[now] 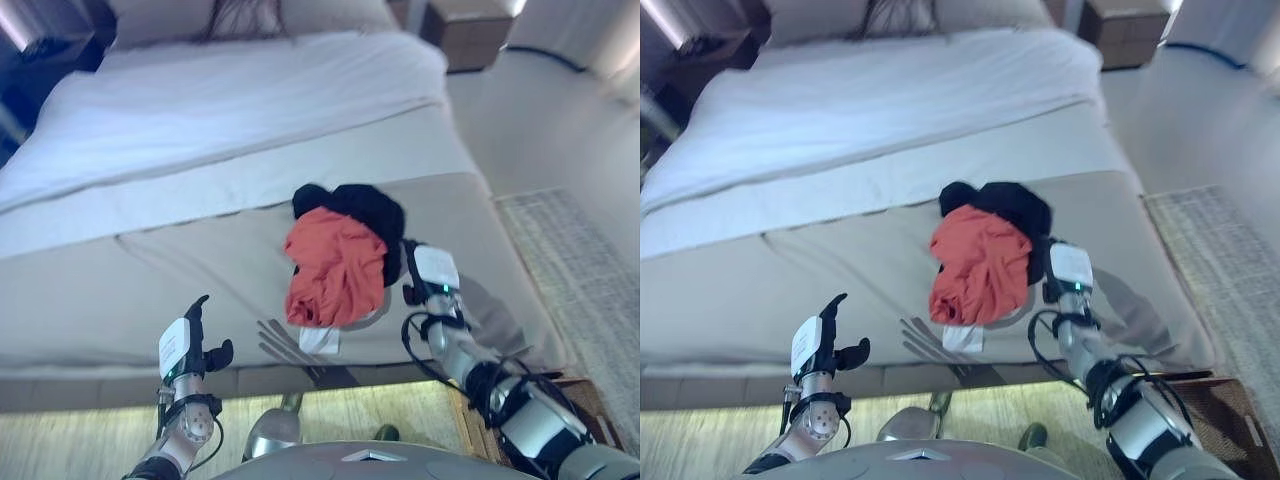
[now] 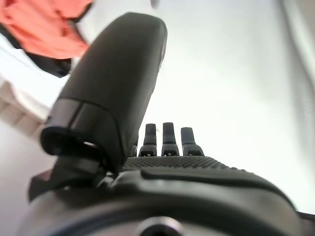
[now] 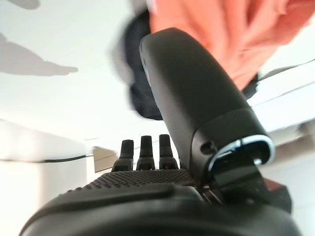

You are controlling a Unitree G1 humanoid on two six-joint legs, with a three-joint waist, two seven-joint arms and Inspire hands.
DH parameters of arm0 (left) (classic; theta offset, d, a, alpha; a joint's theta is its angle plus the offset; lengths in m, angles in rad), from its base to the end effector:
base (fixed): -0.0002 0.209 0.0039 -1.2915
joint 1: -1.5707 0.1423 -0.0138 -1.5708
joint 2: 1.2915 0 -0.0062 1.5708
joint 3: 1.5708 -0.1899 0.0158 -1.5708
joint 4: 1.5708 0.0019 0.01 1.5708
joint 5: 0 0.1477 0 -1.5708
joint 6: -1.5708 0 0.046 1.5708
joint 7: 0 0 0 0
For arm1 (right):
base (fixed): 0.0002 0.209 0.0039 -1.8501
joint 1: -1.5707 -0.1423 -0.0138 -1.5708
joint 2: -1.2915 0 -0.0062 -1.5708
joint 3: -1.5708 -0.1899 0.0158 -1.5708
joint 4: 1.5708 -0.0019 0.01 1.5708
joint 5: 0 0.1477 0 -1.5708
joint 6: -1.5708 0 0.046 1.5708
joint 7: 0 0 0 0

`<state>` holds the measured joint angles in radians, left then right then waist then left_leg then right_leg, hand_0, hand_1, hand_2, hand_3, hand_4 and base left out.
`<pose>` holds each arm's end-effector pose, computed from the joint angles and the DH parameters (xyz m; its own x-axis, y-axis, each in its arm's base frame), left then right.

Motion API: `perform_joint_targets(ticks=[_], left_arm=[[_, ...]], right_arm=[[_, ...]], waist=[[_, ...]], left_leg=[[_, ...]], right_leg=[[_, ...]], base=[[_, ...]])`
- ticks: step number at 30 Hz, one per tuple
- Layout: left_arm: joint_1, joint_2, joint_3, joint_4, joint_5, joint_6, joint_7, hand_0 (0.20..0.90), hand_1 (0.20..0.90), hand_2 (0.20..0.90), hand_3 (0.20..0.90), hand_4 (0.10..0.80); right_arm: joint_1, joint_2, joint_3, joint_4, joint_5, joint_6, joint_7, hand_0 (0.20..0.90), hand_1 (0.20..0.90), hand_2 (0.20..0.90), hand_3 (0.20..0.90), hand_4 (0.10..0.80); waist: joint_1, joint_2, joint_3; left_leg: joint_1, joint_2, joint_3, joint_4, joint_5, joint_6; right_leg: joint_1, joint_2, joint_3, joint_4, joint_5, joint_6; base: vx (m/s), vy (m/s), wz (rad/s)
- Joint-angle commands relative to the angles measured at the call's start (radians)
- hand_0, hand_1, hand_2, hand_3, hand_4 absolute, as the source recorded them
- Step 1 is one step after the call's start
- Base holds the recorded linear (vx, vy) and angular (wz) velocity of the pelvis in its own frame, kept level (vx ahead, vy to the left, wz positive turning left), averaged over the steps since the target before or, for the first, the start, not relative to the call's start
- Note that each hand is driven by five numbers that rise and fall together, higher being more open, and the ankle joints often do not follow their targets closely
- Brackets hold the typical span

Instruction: Pick up the clothes from the bed and place them into the basket

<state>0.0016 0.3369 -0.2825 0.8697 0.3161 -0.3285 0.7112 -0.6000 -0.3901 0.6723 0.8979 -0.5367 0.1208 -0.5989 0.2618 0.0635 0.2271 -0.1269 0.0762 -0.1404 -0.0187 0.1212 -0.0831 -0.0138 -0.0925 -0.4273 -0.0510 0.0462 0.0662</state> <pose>0.1393 0.2168 -0.0918 0.9150 0.3728 -0.1541 -0.1368 0.6461 0.7509 0.2955 -0.1776 0.0018 0.9964 -0.0393 0.0756 0.0810 0.1618 -0.9835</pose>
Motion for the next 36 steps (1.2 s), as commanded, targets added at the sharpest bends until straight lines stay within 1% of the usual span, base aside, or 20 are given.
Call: perform_joint_targets(ticks=[1,4,5,7,11,13,17,19,21,23,26,29,35,36], left_arm=[[-0.116,0.095,-0.004,-0.091,-0.05,-0.099,0.072,0.9,0.9,0.9,0.9,0.8],[-0.133,0.096,-0.009,-0.128,-0.061,-0.124,0.087,0.9,0.9,0.9,0.9,0.8],[-0.134,0.097,-0.006,-0.139,-0.067,-0.129,0.092,0.9,0.9,0.9,0.9,0.8],[-0.14,0.1,-0.005,-0.162,-0.07,-0.14,0.099,0.9,0.9,0.9,0.9,0.8],[-0.159,0.121,-0.012,-0.228,-0.082,-0.153,0.083,0.9,0.9,0.9,0.9,0.8],[-0.171,0.127,-0.022,-0.251,-0.078,-0.155,0.078,0.9,0.9,0.9,0.9,0.8],[-0.187,0.138,-0.03,-0.277,-0.093,-0.165,0.088,0.9,0.9,0.9,0.9,0.8],[-0.195,0.143,-0.029,-0.294,-0.111,-0.167,0.096,0.9,0.9,0.9,0.9,0.8],[-0.194,0.149,-0.023,-0.317,-0.121,-0.18,0.1,0.9,0.9,0.9,0.9,0.8],[-0.192,0.155,-0.023,-0.343,-0.134,-0.2,0.096,0.9,0.9,0.9,0.9,0.8],[-0.184,0.161,-0.017,-0.387,-0.143,-0.231,0.098,0.9,0.9,0.9,0.9,0.8],[-0.178,0.17,-0.021,-0.432,-0.153,-0.249,0.097,0.9,0.9,0.9,0.9,0.8],[-0.193,0.182,-0.032,-0.469,-0.177,-0.258,0.093,0.9,0.9,0.9,0.9,0.8],[-0.195,0.182,-0.034,-0.468,-0.182,-0.258,0.093,0.9,0.9,0.9,0.9,0.8]], right_arm=[[-0.157,-0.018,0.053,-0.081,-0.048,0.024,-0.025,0.9,0.9,0.9,0.9,0.8],[-0.24,-0.015,0.061,-0.022,-0.056,0.029,-0.005,0.9,0.9,0.9,0.9,0.8],[-0.259,-0.009,0.066,-0.002,-0.064,0.027,-0.001,0.9,0.9,0.9,0.9,0.8],[-0.284,-0.002,0.066,0.027,-0.069,0.029,0.004,0.9,0.9,0.9,0.9,0.8],[-0.346,0.012,0.059,0.1,-0.076,0.036,0.009,0.9,0.9,0.9,0.9,0.8],[-0.38,0.013,0.058,0.134,-0.071,0.037,0.011,0.9,0.9,0.9,0.9,0.8],[-0.428,0.025,0.051,0.175,-0.069,0.041,0.035,0.9,0.9,0.9,0.9,0.8],[-0.456,0.031,0.057,0.197,-0.089,0.057,0.076,0.9,0.9,0.9,0.9,0.8],[-0.474,0.03,0.075,0.222,-0.095,0.095,0.107,0.9,0.9,0.9,0.9,0.8],[-0.483,0.027,0.08,0.247,-0.072,0.168,0.136,0.9,0.9,0.9,0.9,0.8],[-0.502,0.022,0.076,0.288,-0.034,0.211,0.162,0.9,0.9,0.9,0.9,0.8],[-0.525,0.01,0.075,0.321,-0.015,0.227,0.194,0.9,0.9,0.9,0.9,0.8],[-0.56,-0.021,0.084,0.346,0.017,0.217,0.221,0.9,0.9,0.9,0.9,0.8],[-0.564,-0.027,0.086,0.346,0.02,0.216,0.222,0.836,0.836,0.836,0.826,0.726]], waist=[[0.034,-0.061,0.079],[0.064,-0.049,0.136],[0.073,-0.05,0.153],[0.086,-0.046,0.176],[0.118,-0.038,0.22],[0.134,-0.035,0.239],[0.153,-0.028,0.27],[0.161,-0.025,0.286],[0.167,-0.022,0.293],[0.174,-0.02,0.293],[0.178,-0.016,0.293],[0.182,-0.011,0.293],[0.179,-0.007,0.293],[0.177,-0.006,0.293]], left_leg=[[-0.036,-0.04,0.008,0.109,-0.108,0.033],[-0.105,-0.062,0.002,0.209,-0.133,0.036],[-0.112,-0.068,0.002,0.241,-0.162,0.034],[-0.142,-0.083,0.001,0.29,-0.176,0.04],[-0.221,-0.121,-0.006,0.387,-0.202,0.064],[-0.256,-0.143,-0.015,0.431,-0.216,0.076],[-0.307,-0.168,-0.025,0.488,-0.233,0.095],[-0.333,-0.18,-0.026,0.519,-0.242,0.103],[-0.364,-0.187,-0.023,0.555,-0.255,0.111],[-0.396,-0.195,-0.021,0.591,-0.27,0.117],[-0.445,-0.196,-0.016,0.632,-0.286,0.126],[-0.484,-0.201,-0.017,0.669,-0.297,0.13],[-0.531,-0.201,-0.019,0.721,-0.316,0.14],[-0.538,-0.202,-0.019,0.731,-0.32,0.142]], right_leg=[[-0.045,-0.088,0.057,0.254,-0.16,-0.058],[-0.094,-0.118,0.044,0.351,-0.19,-0.064],[-0.102,-0.124,0.058,0.392,-0.221,-0.06],[-0.116,-0.136,0.057,0.433,-0.234,-0.064],[-0.17,-0.165,0.055,0.526,-0.252,-0.068],[-0.191,-0.178,0.054,0.561,-0.256,-0.066],[-0.239,-0.201,0.059,0.628,-0.262,-0.057],[-0.266,-0.21,0.063,0.665,-0.268,-0.053],[-0.293,-0.218,0.066,0.699,-0.275,-0.048],[-0.324,-0.226,0.069,0.732,-0.279,-0.045],[-0.373,-0.227,0.072,0.778,-0.288,-0.046],[-0.412,-0.221,0.076,0.809,-0.295,-0.048],[-0.468,-0.218,0.09,0.858,-0.304,-0.053],[-0.477,-0.218,0.092,0.869,-0.307,-0.054]], base=[[-0.119,0.045,0.1],[-0.055,0.072,0.24],[0.026,0.059,0.31],[0.016,0.057,0.2],[-0.045,0.067,0.17],[-0.03,0.062,0.1],[-0.038,0.056,0.11],[-0.039,0.069,0.02],[-0.027,0.049,0.01],[-0.024,0.033,0.05],[-0.037,0.046,0.05],[-0.035,0.042,-0.02],[-0.042,0.02,-0.02],[-0.044,0.013,0.0]])
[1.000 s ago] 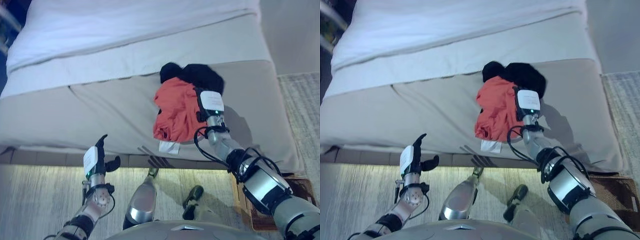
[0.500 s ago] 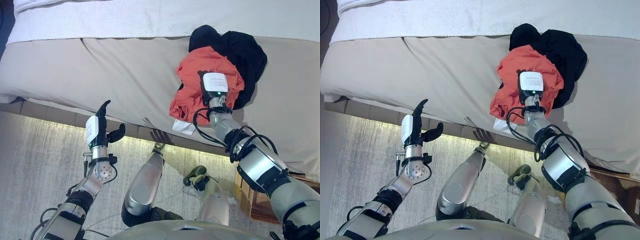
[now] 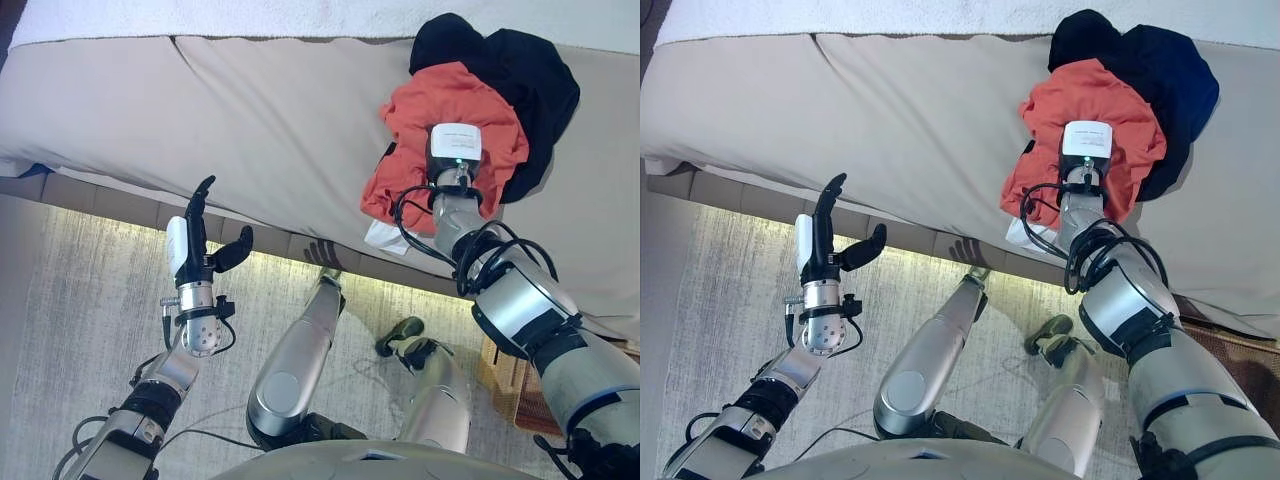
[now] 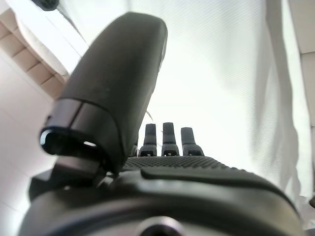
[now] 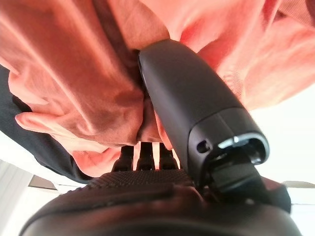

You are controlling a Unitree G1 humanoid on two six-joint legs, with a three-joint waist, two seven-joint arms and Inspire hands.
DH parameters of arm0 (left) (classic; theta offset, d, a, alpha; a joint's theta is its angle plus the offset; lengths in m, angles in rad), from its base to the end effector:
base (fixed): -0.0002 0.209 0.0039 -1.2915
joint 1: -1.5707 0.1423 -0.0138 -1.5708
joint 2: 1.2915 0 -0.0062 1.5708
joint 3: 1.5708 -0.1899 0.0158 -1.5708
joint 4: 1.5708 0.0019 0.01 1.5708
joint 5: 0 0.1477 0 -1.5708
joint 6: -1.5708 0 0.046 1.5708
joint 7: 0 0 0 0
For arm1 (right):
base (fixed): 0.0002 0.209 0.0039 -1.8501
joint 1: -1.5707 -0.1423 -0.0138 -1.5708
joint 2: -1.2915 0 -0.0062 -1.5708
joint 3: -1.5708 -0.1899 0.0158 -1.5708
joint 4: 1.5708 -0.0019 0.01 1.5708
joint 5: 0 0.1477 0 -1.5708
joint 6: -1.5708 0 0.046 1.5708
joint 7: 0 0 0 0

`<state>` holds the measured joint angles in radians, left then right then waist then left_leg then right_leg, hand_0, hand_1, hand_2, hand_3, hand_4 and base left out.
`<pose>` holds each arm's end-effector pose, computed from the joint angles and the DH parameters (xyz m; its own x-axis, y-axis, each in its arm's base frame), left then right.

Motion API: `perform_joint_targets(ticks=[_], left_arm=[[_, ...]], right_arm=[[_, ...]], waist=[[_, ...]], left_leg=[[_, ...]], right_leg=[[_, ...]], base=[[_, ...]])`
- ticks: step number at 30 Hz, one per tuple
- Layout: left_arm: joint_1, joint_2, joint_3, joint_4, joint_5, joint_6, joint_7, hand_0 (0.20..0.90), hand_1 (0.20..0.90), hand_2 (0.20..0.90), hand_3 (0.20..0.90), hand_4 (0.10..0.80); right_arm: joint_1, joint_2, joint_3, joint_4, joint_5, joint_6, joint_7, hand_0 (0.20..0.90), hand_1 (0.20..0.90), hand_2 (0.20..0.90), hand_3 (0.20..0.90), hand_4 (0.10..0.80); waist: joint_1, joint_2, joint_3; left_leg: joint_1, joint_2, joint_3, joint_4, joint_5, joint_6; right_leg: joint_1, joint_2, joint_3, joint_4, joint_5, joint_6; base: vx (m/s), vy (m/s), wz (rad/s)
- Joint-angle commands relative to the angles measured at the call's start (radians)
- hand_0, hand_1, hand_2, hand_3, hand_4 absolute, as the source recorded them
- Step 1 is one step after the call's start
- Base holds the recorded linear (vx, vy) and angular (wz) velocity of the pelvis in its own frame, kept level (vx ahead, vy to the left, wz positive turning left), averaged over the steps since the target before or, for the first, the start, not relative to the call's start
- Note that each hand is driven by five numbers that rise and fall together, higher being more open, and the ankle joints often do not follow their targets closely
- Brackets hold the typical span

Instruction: Pick up the clothes from the bed and place them into the basket

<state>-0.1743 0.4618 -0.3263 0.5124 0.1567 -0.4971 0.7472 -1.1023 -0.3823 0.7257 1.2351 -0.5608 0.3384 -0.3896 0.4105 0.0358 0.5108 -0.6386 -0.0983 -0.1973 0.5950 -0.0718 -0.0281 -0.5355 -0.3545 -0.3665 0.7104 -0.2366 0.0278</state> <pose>0.2270 0.2032 0.0005 0.9019 0.2191 0.3723 -0.3836 0.8026 0.4569 0.3761 -0.1876 0.1244 0.9530 -0.2621 0.1516 0.1314 -0.0931 -0.9870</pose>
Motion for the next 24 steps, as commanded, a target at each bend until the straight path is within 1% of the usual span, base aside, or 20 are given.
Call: perform_joint_targets(ticks=[1,3,4,7,11,14,17,18,20,21,24], left_arm=[[-0.021,0.056,0.009,-0.114,-0.025,-0.087,0.057,0.9,0.9,0.9,0.9,0.8],[-0.019,0.058,0.009,-0.122,-0.032,-0.08,0.052,0.9,0.9,0.9,0.9,0.8],[-0.017,0.059,0.009,-0.123,-0.033,-0.078,0.049,0.9,0.9,0.9,0.9,0.8],[-0.008,0.058,0.012,-0.116,-0.032,-0.078,0.042,0.9,0.9,0.9,0.9,0.8],[-0.006,0.055,0.009,-0.107,-0.038,-0.054,0.026,0.9,0.9,0.9,0.9,0.8],[-0.01,0.057,0.005,-0.095,-0.034,-0.027,0.006,0.9,0.9,0.9,0.9,0.8],[-0.012,0.062,0.005,-0.074,-0.034,0.015,-0.012,0.9,0.9,0.9,0.9,0.8],[-0.012,0.063,0.002,-0.069,-0.035,0.032,-0.015,0.9,0.9,0.9,0.9,0.8],[-0.01,0.061,-0.002,-0.041,-0.046,0.07,-0.029,0.9,0.9,0.9,0.9,0.8],[-0.01,0.06,-0.003,-0.033,-0.049,0.083,-0.037,0.9,0.9,0.9,0.9,0.8],[0.001,0.049,-0.007,0.001,-0.044,0.123,-0.053,0.9,0.9,0.9,0.9,0.8]], right_arm=[[-0.065,-0.043,0.033,0.007,0.056,-0.007,0.009,0.634,0.634,0.634,0.59,0.49],[-0.068,-0.05,0.031,0.003,0.063,-0.011,0.003,0.519,0.519,0.519,0.455,0.355],[-0.069,-0.053,0.027,0.0,0.067,-0.016,-0.001,0.305,0.305,0.305,0.205,0.105],[-0.075,-0.059,0.018,-0.006,0.064,-0.039,-0.021,0.3,0.3,0.3,0.2,0.1],[-0.076,-0.067,0.009,-0.038,0.087,-0.067,-0.045,0.3,0.3,0.3,0.2,0.1],[-0.069,-0.067,-0.002,-0.068,0.131,-0.088,-0.081,0.3,0.3,0.3,0.2,0.1],[-0.067,-0.077,-0.02,-0.112,0.148,-0.118,-0.108,0.3,0.3,0.3,0.2,0.1],[-0.065,-0.079,-0.023,-0.128,0.153,-0.122,-0.114,0.3,0.3,0.3,0.2,0.1],[-0.059,-0.095,-0.03,-0.188,0.166,-0.124,-0.125,0.3,0.3,0.3,0.2,0.1],[-0.056,-0.105,-0.035,-0.206,0.175,-0.127,-0.132,0.3,0.3,0.3,0.2,0.1],[-0.038,-0.149,-0.045,-0.281,0.212,-0.146,-0.156,0.3,0.3,0.3,0.2,0.1]], waist=[[0.026,0.021,0.009],[0.025,0.021,0.009],[0.024,0.021,0.009],[0.02,0.019,0.009],[0.006,0.013,0.009],[-0.008,0.004,0.009],[-0.028,-0.012,0.008],[-0.035,-0.018,-0.003],[-0.054,-0.033,-0.042],[-0.063,-0.036,-0.059],[-0.091,-0.056,-0.117]], left_leg=[[-0.03,-0.028,0.041,0.126,-0.131,0.09],[-0.033,-0.028,0.044,0.133,-0.134,0.091],[-0.034,-0.028,0.044,0.139,-0.136,0.091],[-0.025,-0.023,0.048,0.142,-0.14,0.091],[0.025,-0.008,0.059,0.106,-0.135,0.089],[0.097,0.012,0.071,0.039,-0.117,0.086],[0.195,0.041,0.089,-0.059,-0.087,0.076],[0.221,0.052,0.097,-0.098,-0.075,0.071],[0.282,0.079,0.116,-0.187,-0.045,0.053],[0.291,0.086,0.124,-0.222,-0.013,0.053],[0.37,0.107,0.148,-0.32,0.009,0.036]], right_leg=[[0.04,0.046,0.033,0.115,-0.029,-0.019],[0.035,0.047,0.035,0.122,-0.032,-0.02],[0.032,0.047,0.036,0.126,-0.032,-0.02],[0.037,0.048,0.04,0.127,-0.032,-0.021],[0.075,0.046,0.047,0.089,-0.013,-0.014],[0.133,0.043,0.053,0.025,0.027,0.001],[0.218,0.044,0.062,-0.079,0.075,0.021],[0.239,0.047,0.063,-0.123,0.095,0.028],[0.296,0.066,0.064,-0.234,0.114,0.036],[0.309,0.072,0.055,-0.282,0.142,0.03],[0.386,0.094,0.06,-0.41,0.178,0.041]], base=[[-0.038,0.01,0.0],[-0.028,0.004,-0.03],[-0.025,0.0,-0.04],[0.0,0.0,0.0],[-0.001,-0.002,-0.08],[0.039,-0.01,-0.11],[0.058,0.002,-0.2],[0.062,0.002,-0.36],[0.054,0.007,-0.33],[0.025,0.011,-0.32],[0.091,-0.004,-0.29]])
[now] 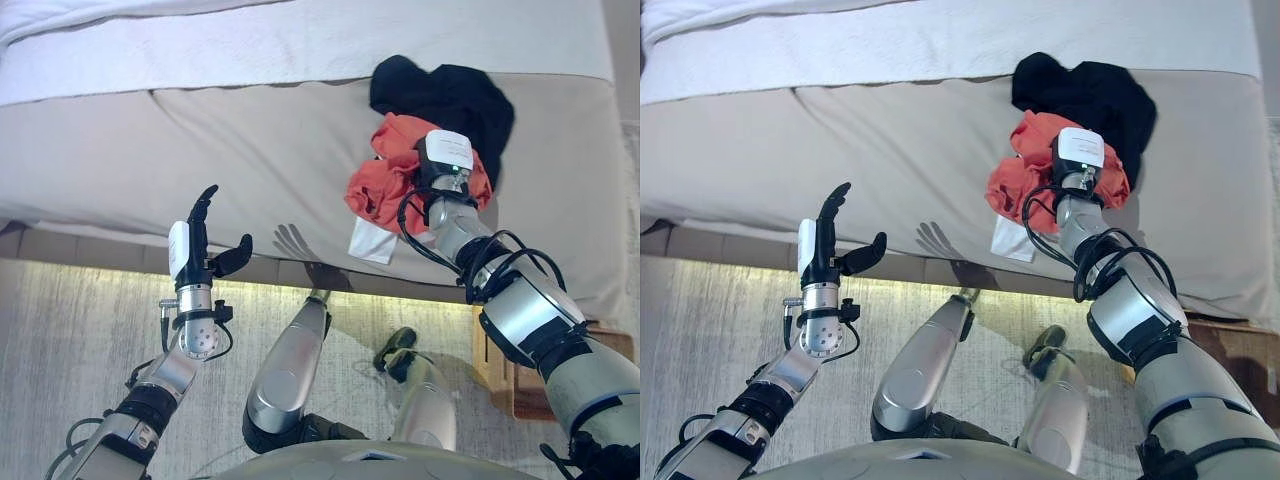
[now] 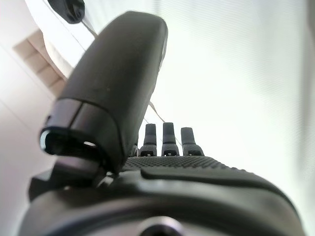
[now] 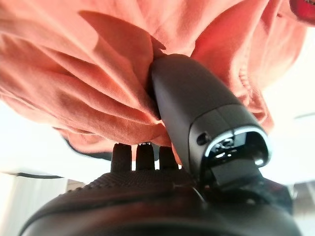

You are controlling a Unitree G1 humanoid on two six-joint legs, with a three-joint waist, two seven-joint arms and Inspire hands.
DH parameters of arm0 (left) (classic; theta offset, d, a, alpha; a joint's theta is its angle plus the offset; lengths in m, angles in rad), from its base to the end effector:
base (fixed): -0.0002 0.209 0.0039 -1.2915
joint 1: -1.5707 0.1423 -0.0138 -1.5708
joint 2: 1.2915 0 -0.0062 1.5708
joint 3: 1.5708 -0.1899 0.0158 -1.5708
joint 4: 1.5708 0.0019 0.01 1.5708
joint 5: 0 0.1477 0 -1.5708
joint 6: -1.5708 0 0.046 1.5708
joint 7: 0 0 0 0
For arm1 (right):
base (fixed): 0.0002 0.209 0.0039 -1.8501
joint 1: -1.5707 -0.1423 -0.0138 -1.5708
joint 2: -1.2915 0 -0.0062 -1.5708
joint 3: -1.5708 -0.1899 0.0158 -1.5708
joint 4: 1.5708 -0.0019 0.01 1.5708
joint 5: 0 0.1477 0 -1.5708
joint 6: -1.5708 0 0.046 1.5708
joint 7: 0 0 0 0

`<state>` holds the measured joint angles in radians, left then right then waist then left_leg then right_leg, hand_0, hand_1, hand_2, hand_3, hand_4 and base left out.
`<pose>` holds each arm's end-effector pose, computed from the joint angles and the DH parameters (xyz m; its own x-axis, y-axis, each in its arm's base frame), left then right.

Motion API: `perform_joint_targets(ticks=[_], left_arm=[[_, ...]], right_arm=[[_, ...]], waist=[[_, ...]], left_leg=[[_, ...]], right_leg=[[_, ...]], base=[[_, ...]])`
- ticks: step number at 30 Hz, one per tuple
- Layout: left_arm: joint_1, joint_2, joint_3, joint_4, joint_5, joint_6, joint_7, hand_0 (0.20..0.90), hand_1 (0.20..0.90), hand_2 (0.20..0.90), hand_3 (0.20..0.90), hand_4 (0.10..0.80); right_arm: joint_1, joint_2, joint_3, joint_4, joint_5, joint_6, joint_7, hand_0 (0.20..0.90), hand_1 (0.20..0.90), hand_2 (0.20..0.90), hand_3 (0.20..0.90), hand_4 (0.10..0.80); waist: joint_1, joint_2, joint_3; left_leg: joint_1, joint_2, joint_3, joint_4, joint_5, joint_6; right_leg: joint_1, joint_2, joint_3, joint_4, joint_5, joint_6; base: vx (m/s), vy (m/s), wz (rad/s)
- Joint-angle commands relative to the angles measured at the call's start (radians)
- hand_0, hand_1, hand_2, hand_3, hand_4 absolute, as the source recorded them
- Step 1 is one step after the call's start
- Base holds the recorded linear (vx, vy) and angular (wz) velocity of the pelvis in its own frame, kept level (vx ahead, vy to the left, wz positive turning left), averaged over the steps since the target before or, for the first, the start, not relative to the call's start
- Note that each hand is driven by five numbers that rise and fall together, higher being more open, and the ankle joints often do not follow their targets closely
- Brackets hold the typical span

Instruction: Pick up the clothes from the bed and place them into the basket

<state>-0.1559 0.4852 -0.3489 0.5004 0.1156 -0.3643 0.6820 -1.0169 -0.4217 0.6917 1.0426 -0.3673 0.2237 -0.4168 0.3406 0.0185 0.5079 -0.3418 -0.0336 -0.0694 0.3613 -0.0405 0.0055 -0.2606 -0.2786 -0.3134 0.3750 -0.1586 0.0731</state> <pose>0.2226 0.2099 -0.0063 0.9439 0.2301 0.2369 -0.3251 0.7740 0.5433 0.3707 -0.1758 0.1182 0.9747 -0.1588 0.1576 0.1869 0.1907 -0.9637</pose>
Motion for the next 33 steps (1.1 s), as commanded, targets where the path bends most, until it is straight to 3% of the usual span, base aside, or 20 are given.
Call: perform_joint_targets(ticks=[1,7,15,24,33], left_arm=[[-0.01,0.023,0.018,0.018,0.0,0.004,0.003,0.9,0.9,0.9,0.9,0.8],[0.03,0.004,0.028,0.075,0.009,0.033,-0.04,0.9,0.9,0.9,0.9,0.8],[0.039,-0.019,0.041,0.156,0.037,0.014,-0.066,0.9,0.9,0.9,0.9,0.8],[0.0,-0.022,0.028,0.206,0.048,-0.02,-0.086,0.9,0.9,0.9,0.9,0.8],[0.016,-0.035,0.026,0.205,0.054,-0.027,-0.107,0.9,0.9,0.9,0.9,0.8]], right_arm=[[-0.114,-0.127,-0.017,-0.121,0.025,-0.029,-0.127,0.3,0.3,0.3,0.2,0.1],[-0.06,-0.245,-0.051,-0.307,0.073,-0.038,-0.123,0.3,0.3,0.3,0.2,0.1],[0.021,-0.351,-0.158,-0.445,0.145,-0.077,-0.125,0.3,0.3,0.3,0.2,0.1],[0.068,-0.417,-0.212,-0.437,0.179,-0.106,-0.063,0.3,0.3,0.3,0.2,0.1],[0.087,-0.386,-0.218,-0.383,0.255,-0.123,0.01,0.3,0.3,0.3,0.2,0.1]], waist=[[-0.029,-0.043,-0.133],[-0.088,-0.057,-0.255],[-0.159,-0.066,-0.359],[-0.203,-0.068,-0.39],[-0.195,-0.073,-0.396]], left_leg=[[0.102,0.045,0.024,-0.117,-0.017,-0.001],[0.245,0.065,0.062,-0.253,-0.001,-0.013],[0.365,0.09,0.11,-0.397,0.028,-0.032],[0.395,0.098,0.123,-0.449,0.039,-0.043],[0.41,0.103,0.121,-0.449,0.028,-0.052]], right_leg=[[0.138,0.022,0.011,-0.115,0.113,-0.001],[0.245,0.04,0.035,-0.255,0.162,0.016],[0.308,0.066,0.069,-0.373,0.21,0.041],[0.329,0.091,0.086,-0.407,0.204,0.047],[0.361,0.104,0.075,-0.44,0.198,0.032]], base=[[0.143,-0.005,-0.1],[0.138,0.011,-0.11],[0.08,-0.016,-0.15],[0.021,-0.026,-0.19],[0.045,-0.018,0.02]])
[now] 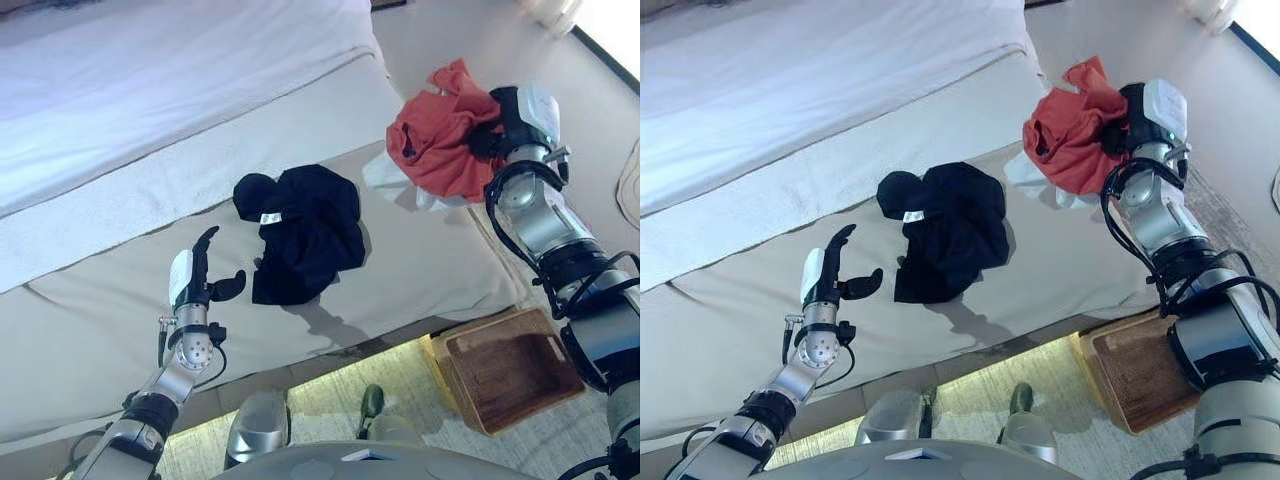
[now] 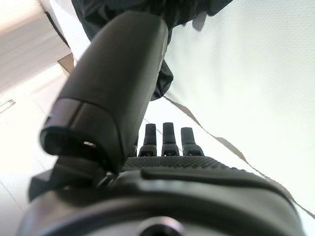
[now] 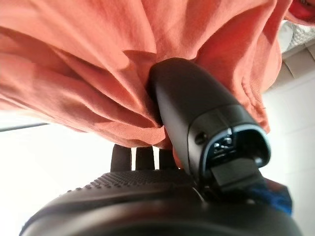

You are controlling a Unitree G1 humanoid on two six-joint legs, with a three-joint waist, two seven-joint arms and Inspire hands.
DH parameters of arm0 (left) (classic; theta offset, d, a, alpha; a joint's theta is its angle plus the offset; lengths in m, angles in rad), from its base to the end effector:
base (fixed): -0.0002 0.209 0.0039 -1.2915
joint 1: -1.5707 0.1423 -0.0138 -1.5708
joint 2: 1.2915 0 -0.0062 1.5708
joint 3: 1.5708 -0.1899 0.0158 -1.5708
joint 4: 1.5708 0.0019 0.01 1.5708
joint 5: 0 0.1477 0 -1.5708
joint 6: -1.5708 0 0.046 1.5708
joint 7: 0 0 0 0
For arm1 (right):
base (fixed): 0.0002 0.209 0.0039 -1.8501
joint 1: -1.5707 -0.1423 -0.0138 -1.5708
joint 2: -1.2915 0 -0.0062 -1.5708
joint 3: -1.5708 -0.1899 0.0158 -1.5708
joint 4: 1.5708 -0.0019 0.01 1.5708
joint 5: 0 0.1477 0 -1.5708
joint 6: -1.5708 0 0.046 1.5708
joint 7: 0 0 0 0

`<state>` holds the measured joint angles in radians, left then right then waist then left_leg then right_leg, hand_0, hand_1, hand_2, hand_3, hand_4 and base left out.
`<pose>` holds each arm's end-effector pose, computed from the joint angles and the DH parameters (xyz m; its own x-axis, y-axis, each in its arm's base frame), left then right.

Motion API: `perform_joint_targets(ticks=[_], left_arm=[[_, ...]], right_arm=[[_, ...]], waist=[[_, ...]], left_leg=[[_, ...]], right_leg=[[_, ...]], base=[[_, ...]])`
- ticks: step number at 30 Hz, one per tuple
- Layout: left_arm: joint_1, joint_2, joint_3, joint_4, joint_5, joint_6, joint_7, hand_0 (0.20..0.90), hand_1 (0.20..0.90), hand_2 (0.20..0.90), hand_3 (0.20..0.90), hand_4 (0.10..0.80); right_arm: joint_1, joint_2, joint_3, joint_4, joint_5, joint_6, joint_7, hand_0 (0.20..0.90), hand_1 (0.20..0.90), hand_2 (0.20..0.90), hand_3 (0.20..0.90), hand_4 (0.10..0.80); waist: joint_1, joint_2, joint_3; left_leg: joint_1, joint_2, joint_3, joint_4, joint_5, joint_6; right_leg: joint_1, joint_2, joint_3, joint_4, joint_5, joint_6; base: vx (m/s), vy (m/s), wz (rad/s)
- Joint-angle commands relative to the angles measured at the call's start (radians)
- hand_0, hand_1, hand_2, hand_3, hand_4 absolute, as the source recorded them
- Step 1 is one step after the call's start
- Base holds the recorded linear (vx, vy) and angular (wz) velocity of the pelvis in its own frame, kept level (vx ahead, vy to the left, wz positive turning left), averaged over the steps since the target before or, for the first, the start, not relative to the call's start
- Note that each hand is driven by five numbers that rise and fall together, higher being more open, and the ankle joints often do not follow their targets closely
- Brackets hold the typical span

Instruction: Pick up the clothes from the bed and place them into the basket

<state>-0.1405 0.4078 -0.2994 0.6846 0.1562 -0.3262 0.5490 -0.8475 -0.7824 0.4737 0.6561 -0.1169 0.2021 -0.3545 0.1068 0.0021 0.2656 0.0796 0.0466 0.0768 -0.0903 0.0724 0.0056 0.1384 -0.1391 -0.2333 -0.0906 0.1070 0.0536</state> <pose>0.2071 0.2156 -0.0399 0.9701 0.2426 -0.0095 -0.1848 0.7633 0.6190 0.3421 -0.2640 0.1696 0.9186 -0.2959 0.2620 0.3682 0.3999 -0.8393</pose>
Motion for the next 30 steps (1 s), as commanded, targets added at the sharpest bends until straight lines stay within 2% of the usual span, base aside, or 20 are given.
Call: perform_joint_targets(ticks=[1,7,19,30], left_arm=[[0.006,0.042,-0.021,0.02,0.016,-0.067,0.022,0.9,0.9,0.9,0.9,0.8],[0.024,0.049,-0.01,0.017,0.011,-0.073,0.009,0.9,0.9,0.9,0.9,0.8],[0.012,0.05,-0.013,0.014,-0.006,-0.066,-0.012,0.9,0.9,0.9,0.9,0.8],[0.004,0.055,-0.009,0.032,-0.001,-0.081,-0.035,0.9,0.9,0.9,0.9,0.8]], right_arm=[[-0.082,-0.023,0.0,0.012,0.026,-0.093,-0.053,0.3,0.3,0.3,0.2,0.1],[-0.07,-0.004,-0.013,0.069,0.052,-0.094,-0.024,0.3,0.3,0.3,0.2,0.1],[0.001,-0.023,-0.074,0.148,0.082,-0.073,0.001,0.3,0.3,0.3,0.2,0.1],[0.18,-0.142,-0.223,0.065,0.072,-0.086,-0.01,0.3,0.3,0.3,0.2,0.1]], waist=[[0.042,-0.058,-0.153],[0.046,-0.057,-0.151],[0.002,-0.055,-0.153],[-0.111,-0.058,-0.152]], left_leg=[[-0.012,0.024,-0.027,0.003,-0.085,-0.054],[-0.009,0.024,-0.03,0.003,-0.087,-0.058],[0.015,0.039,0.018,0.003,-0.096,-0.058],[0.059,0.061,0.1,0.003,-0.112,-0.063]], right_leg=[[-0.035,-0.034,-0.009,0.022,-0.069,0.049],[-0.024,-0.031,-0.014,0.008,-0.068,0.048],[-0.026,-0.026,0.02,0.003,-0.065,0.05],[-0.04,-0.001,0.121,0.006,-0.06,0.055]], base=[[0.0,0.0,0.0],[0.007,-0.009,0.05],[-0.01,-0.001,-0.1],[-0.002,-0.002,-0.21]])
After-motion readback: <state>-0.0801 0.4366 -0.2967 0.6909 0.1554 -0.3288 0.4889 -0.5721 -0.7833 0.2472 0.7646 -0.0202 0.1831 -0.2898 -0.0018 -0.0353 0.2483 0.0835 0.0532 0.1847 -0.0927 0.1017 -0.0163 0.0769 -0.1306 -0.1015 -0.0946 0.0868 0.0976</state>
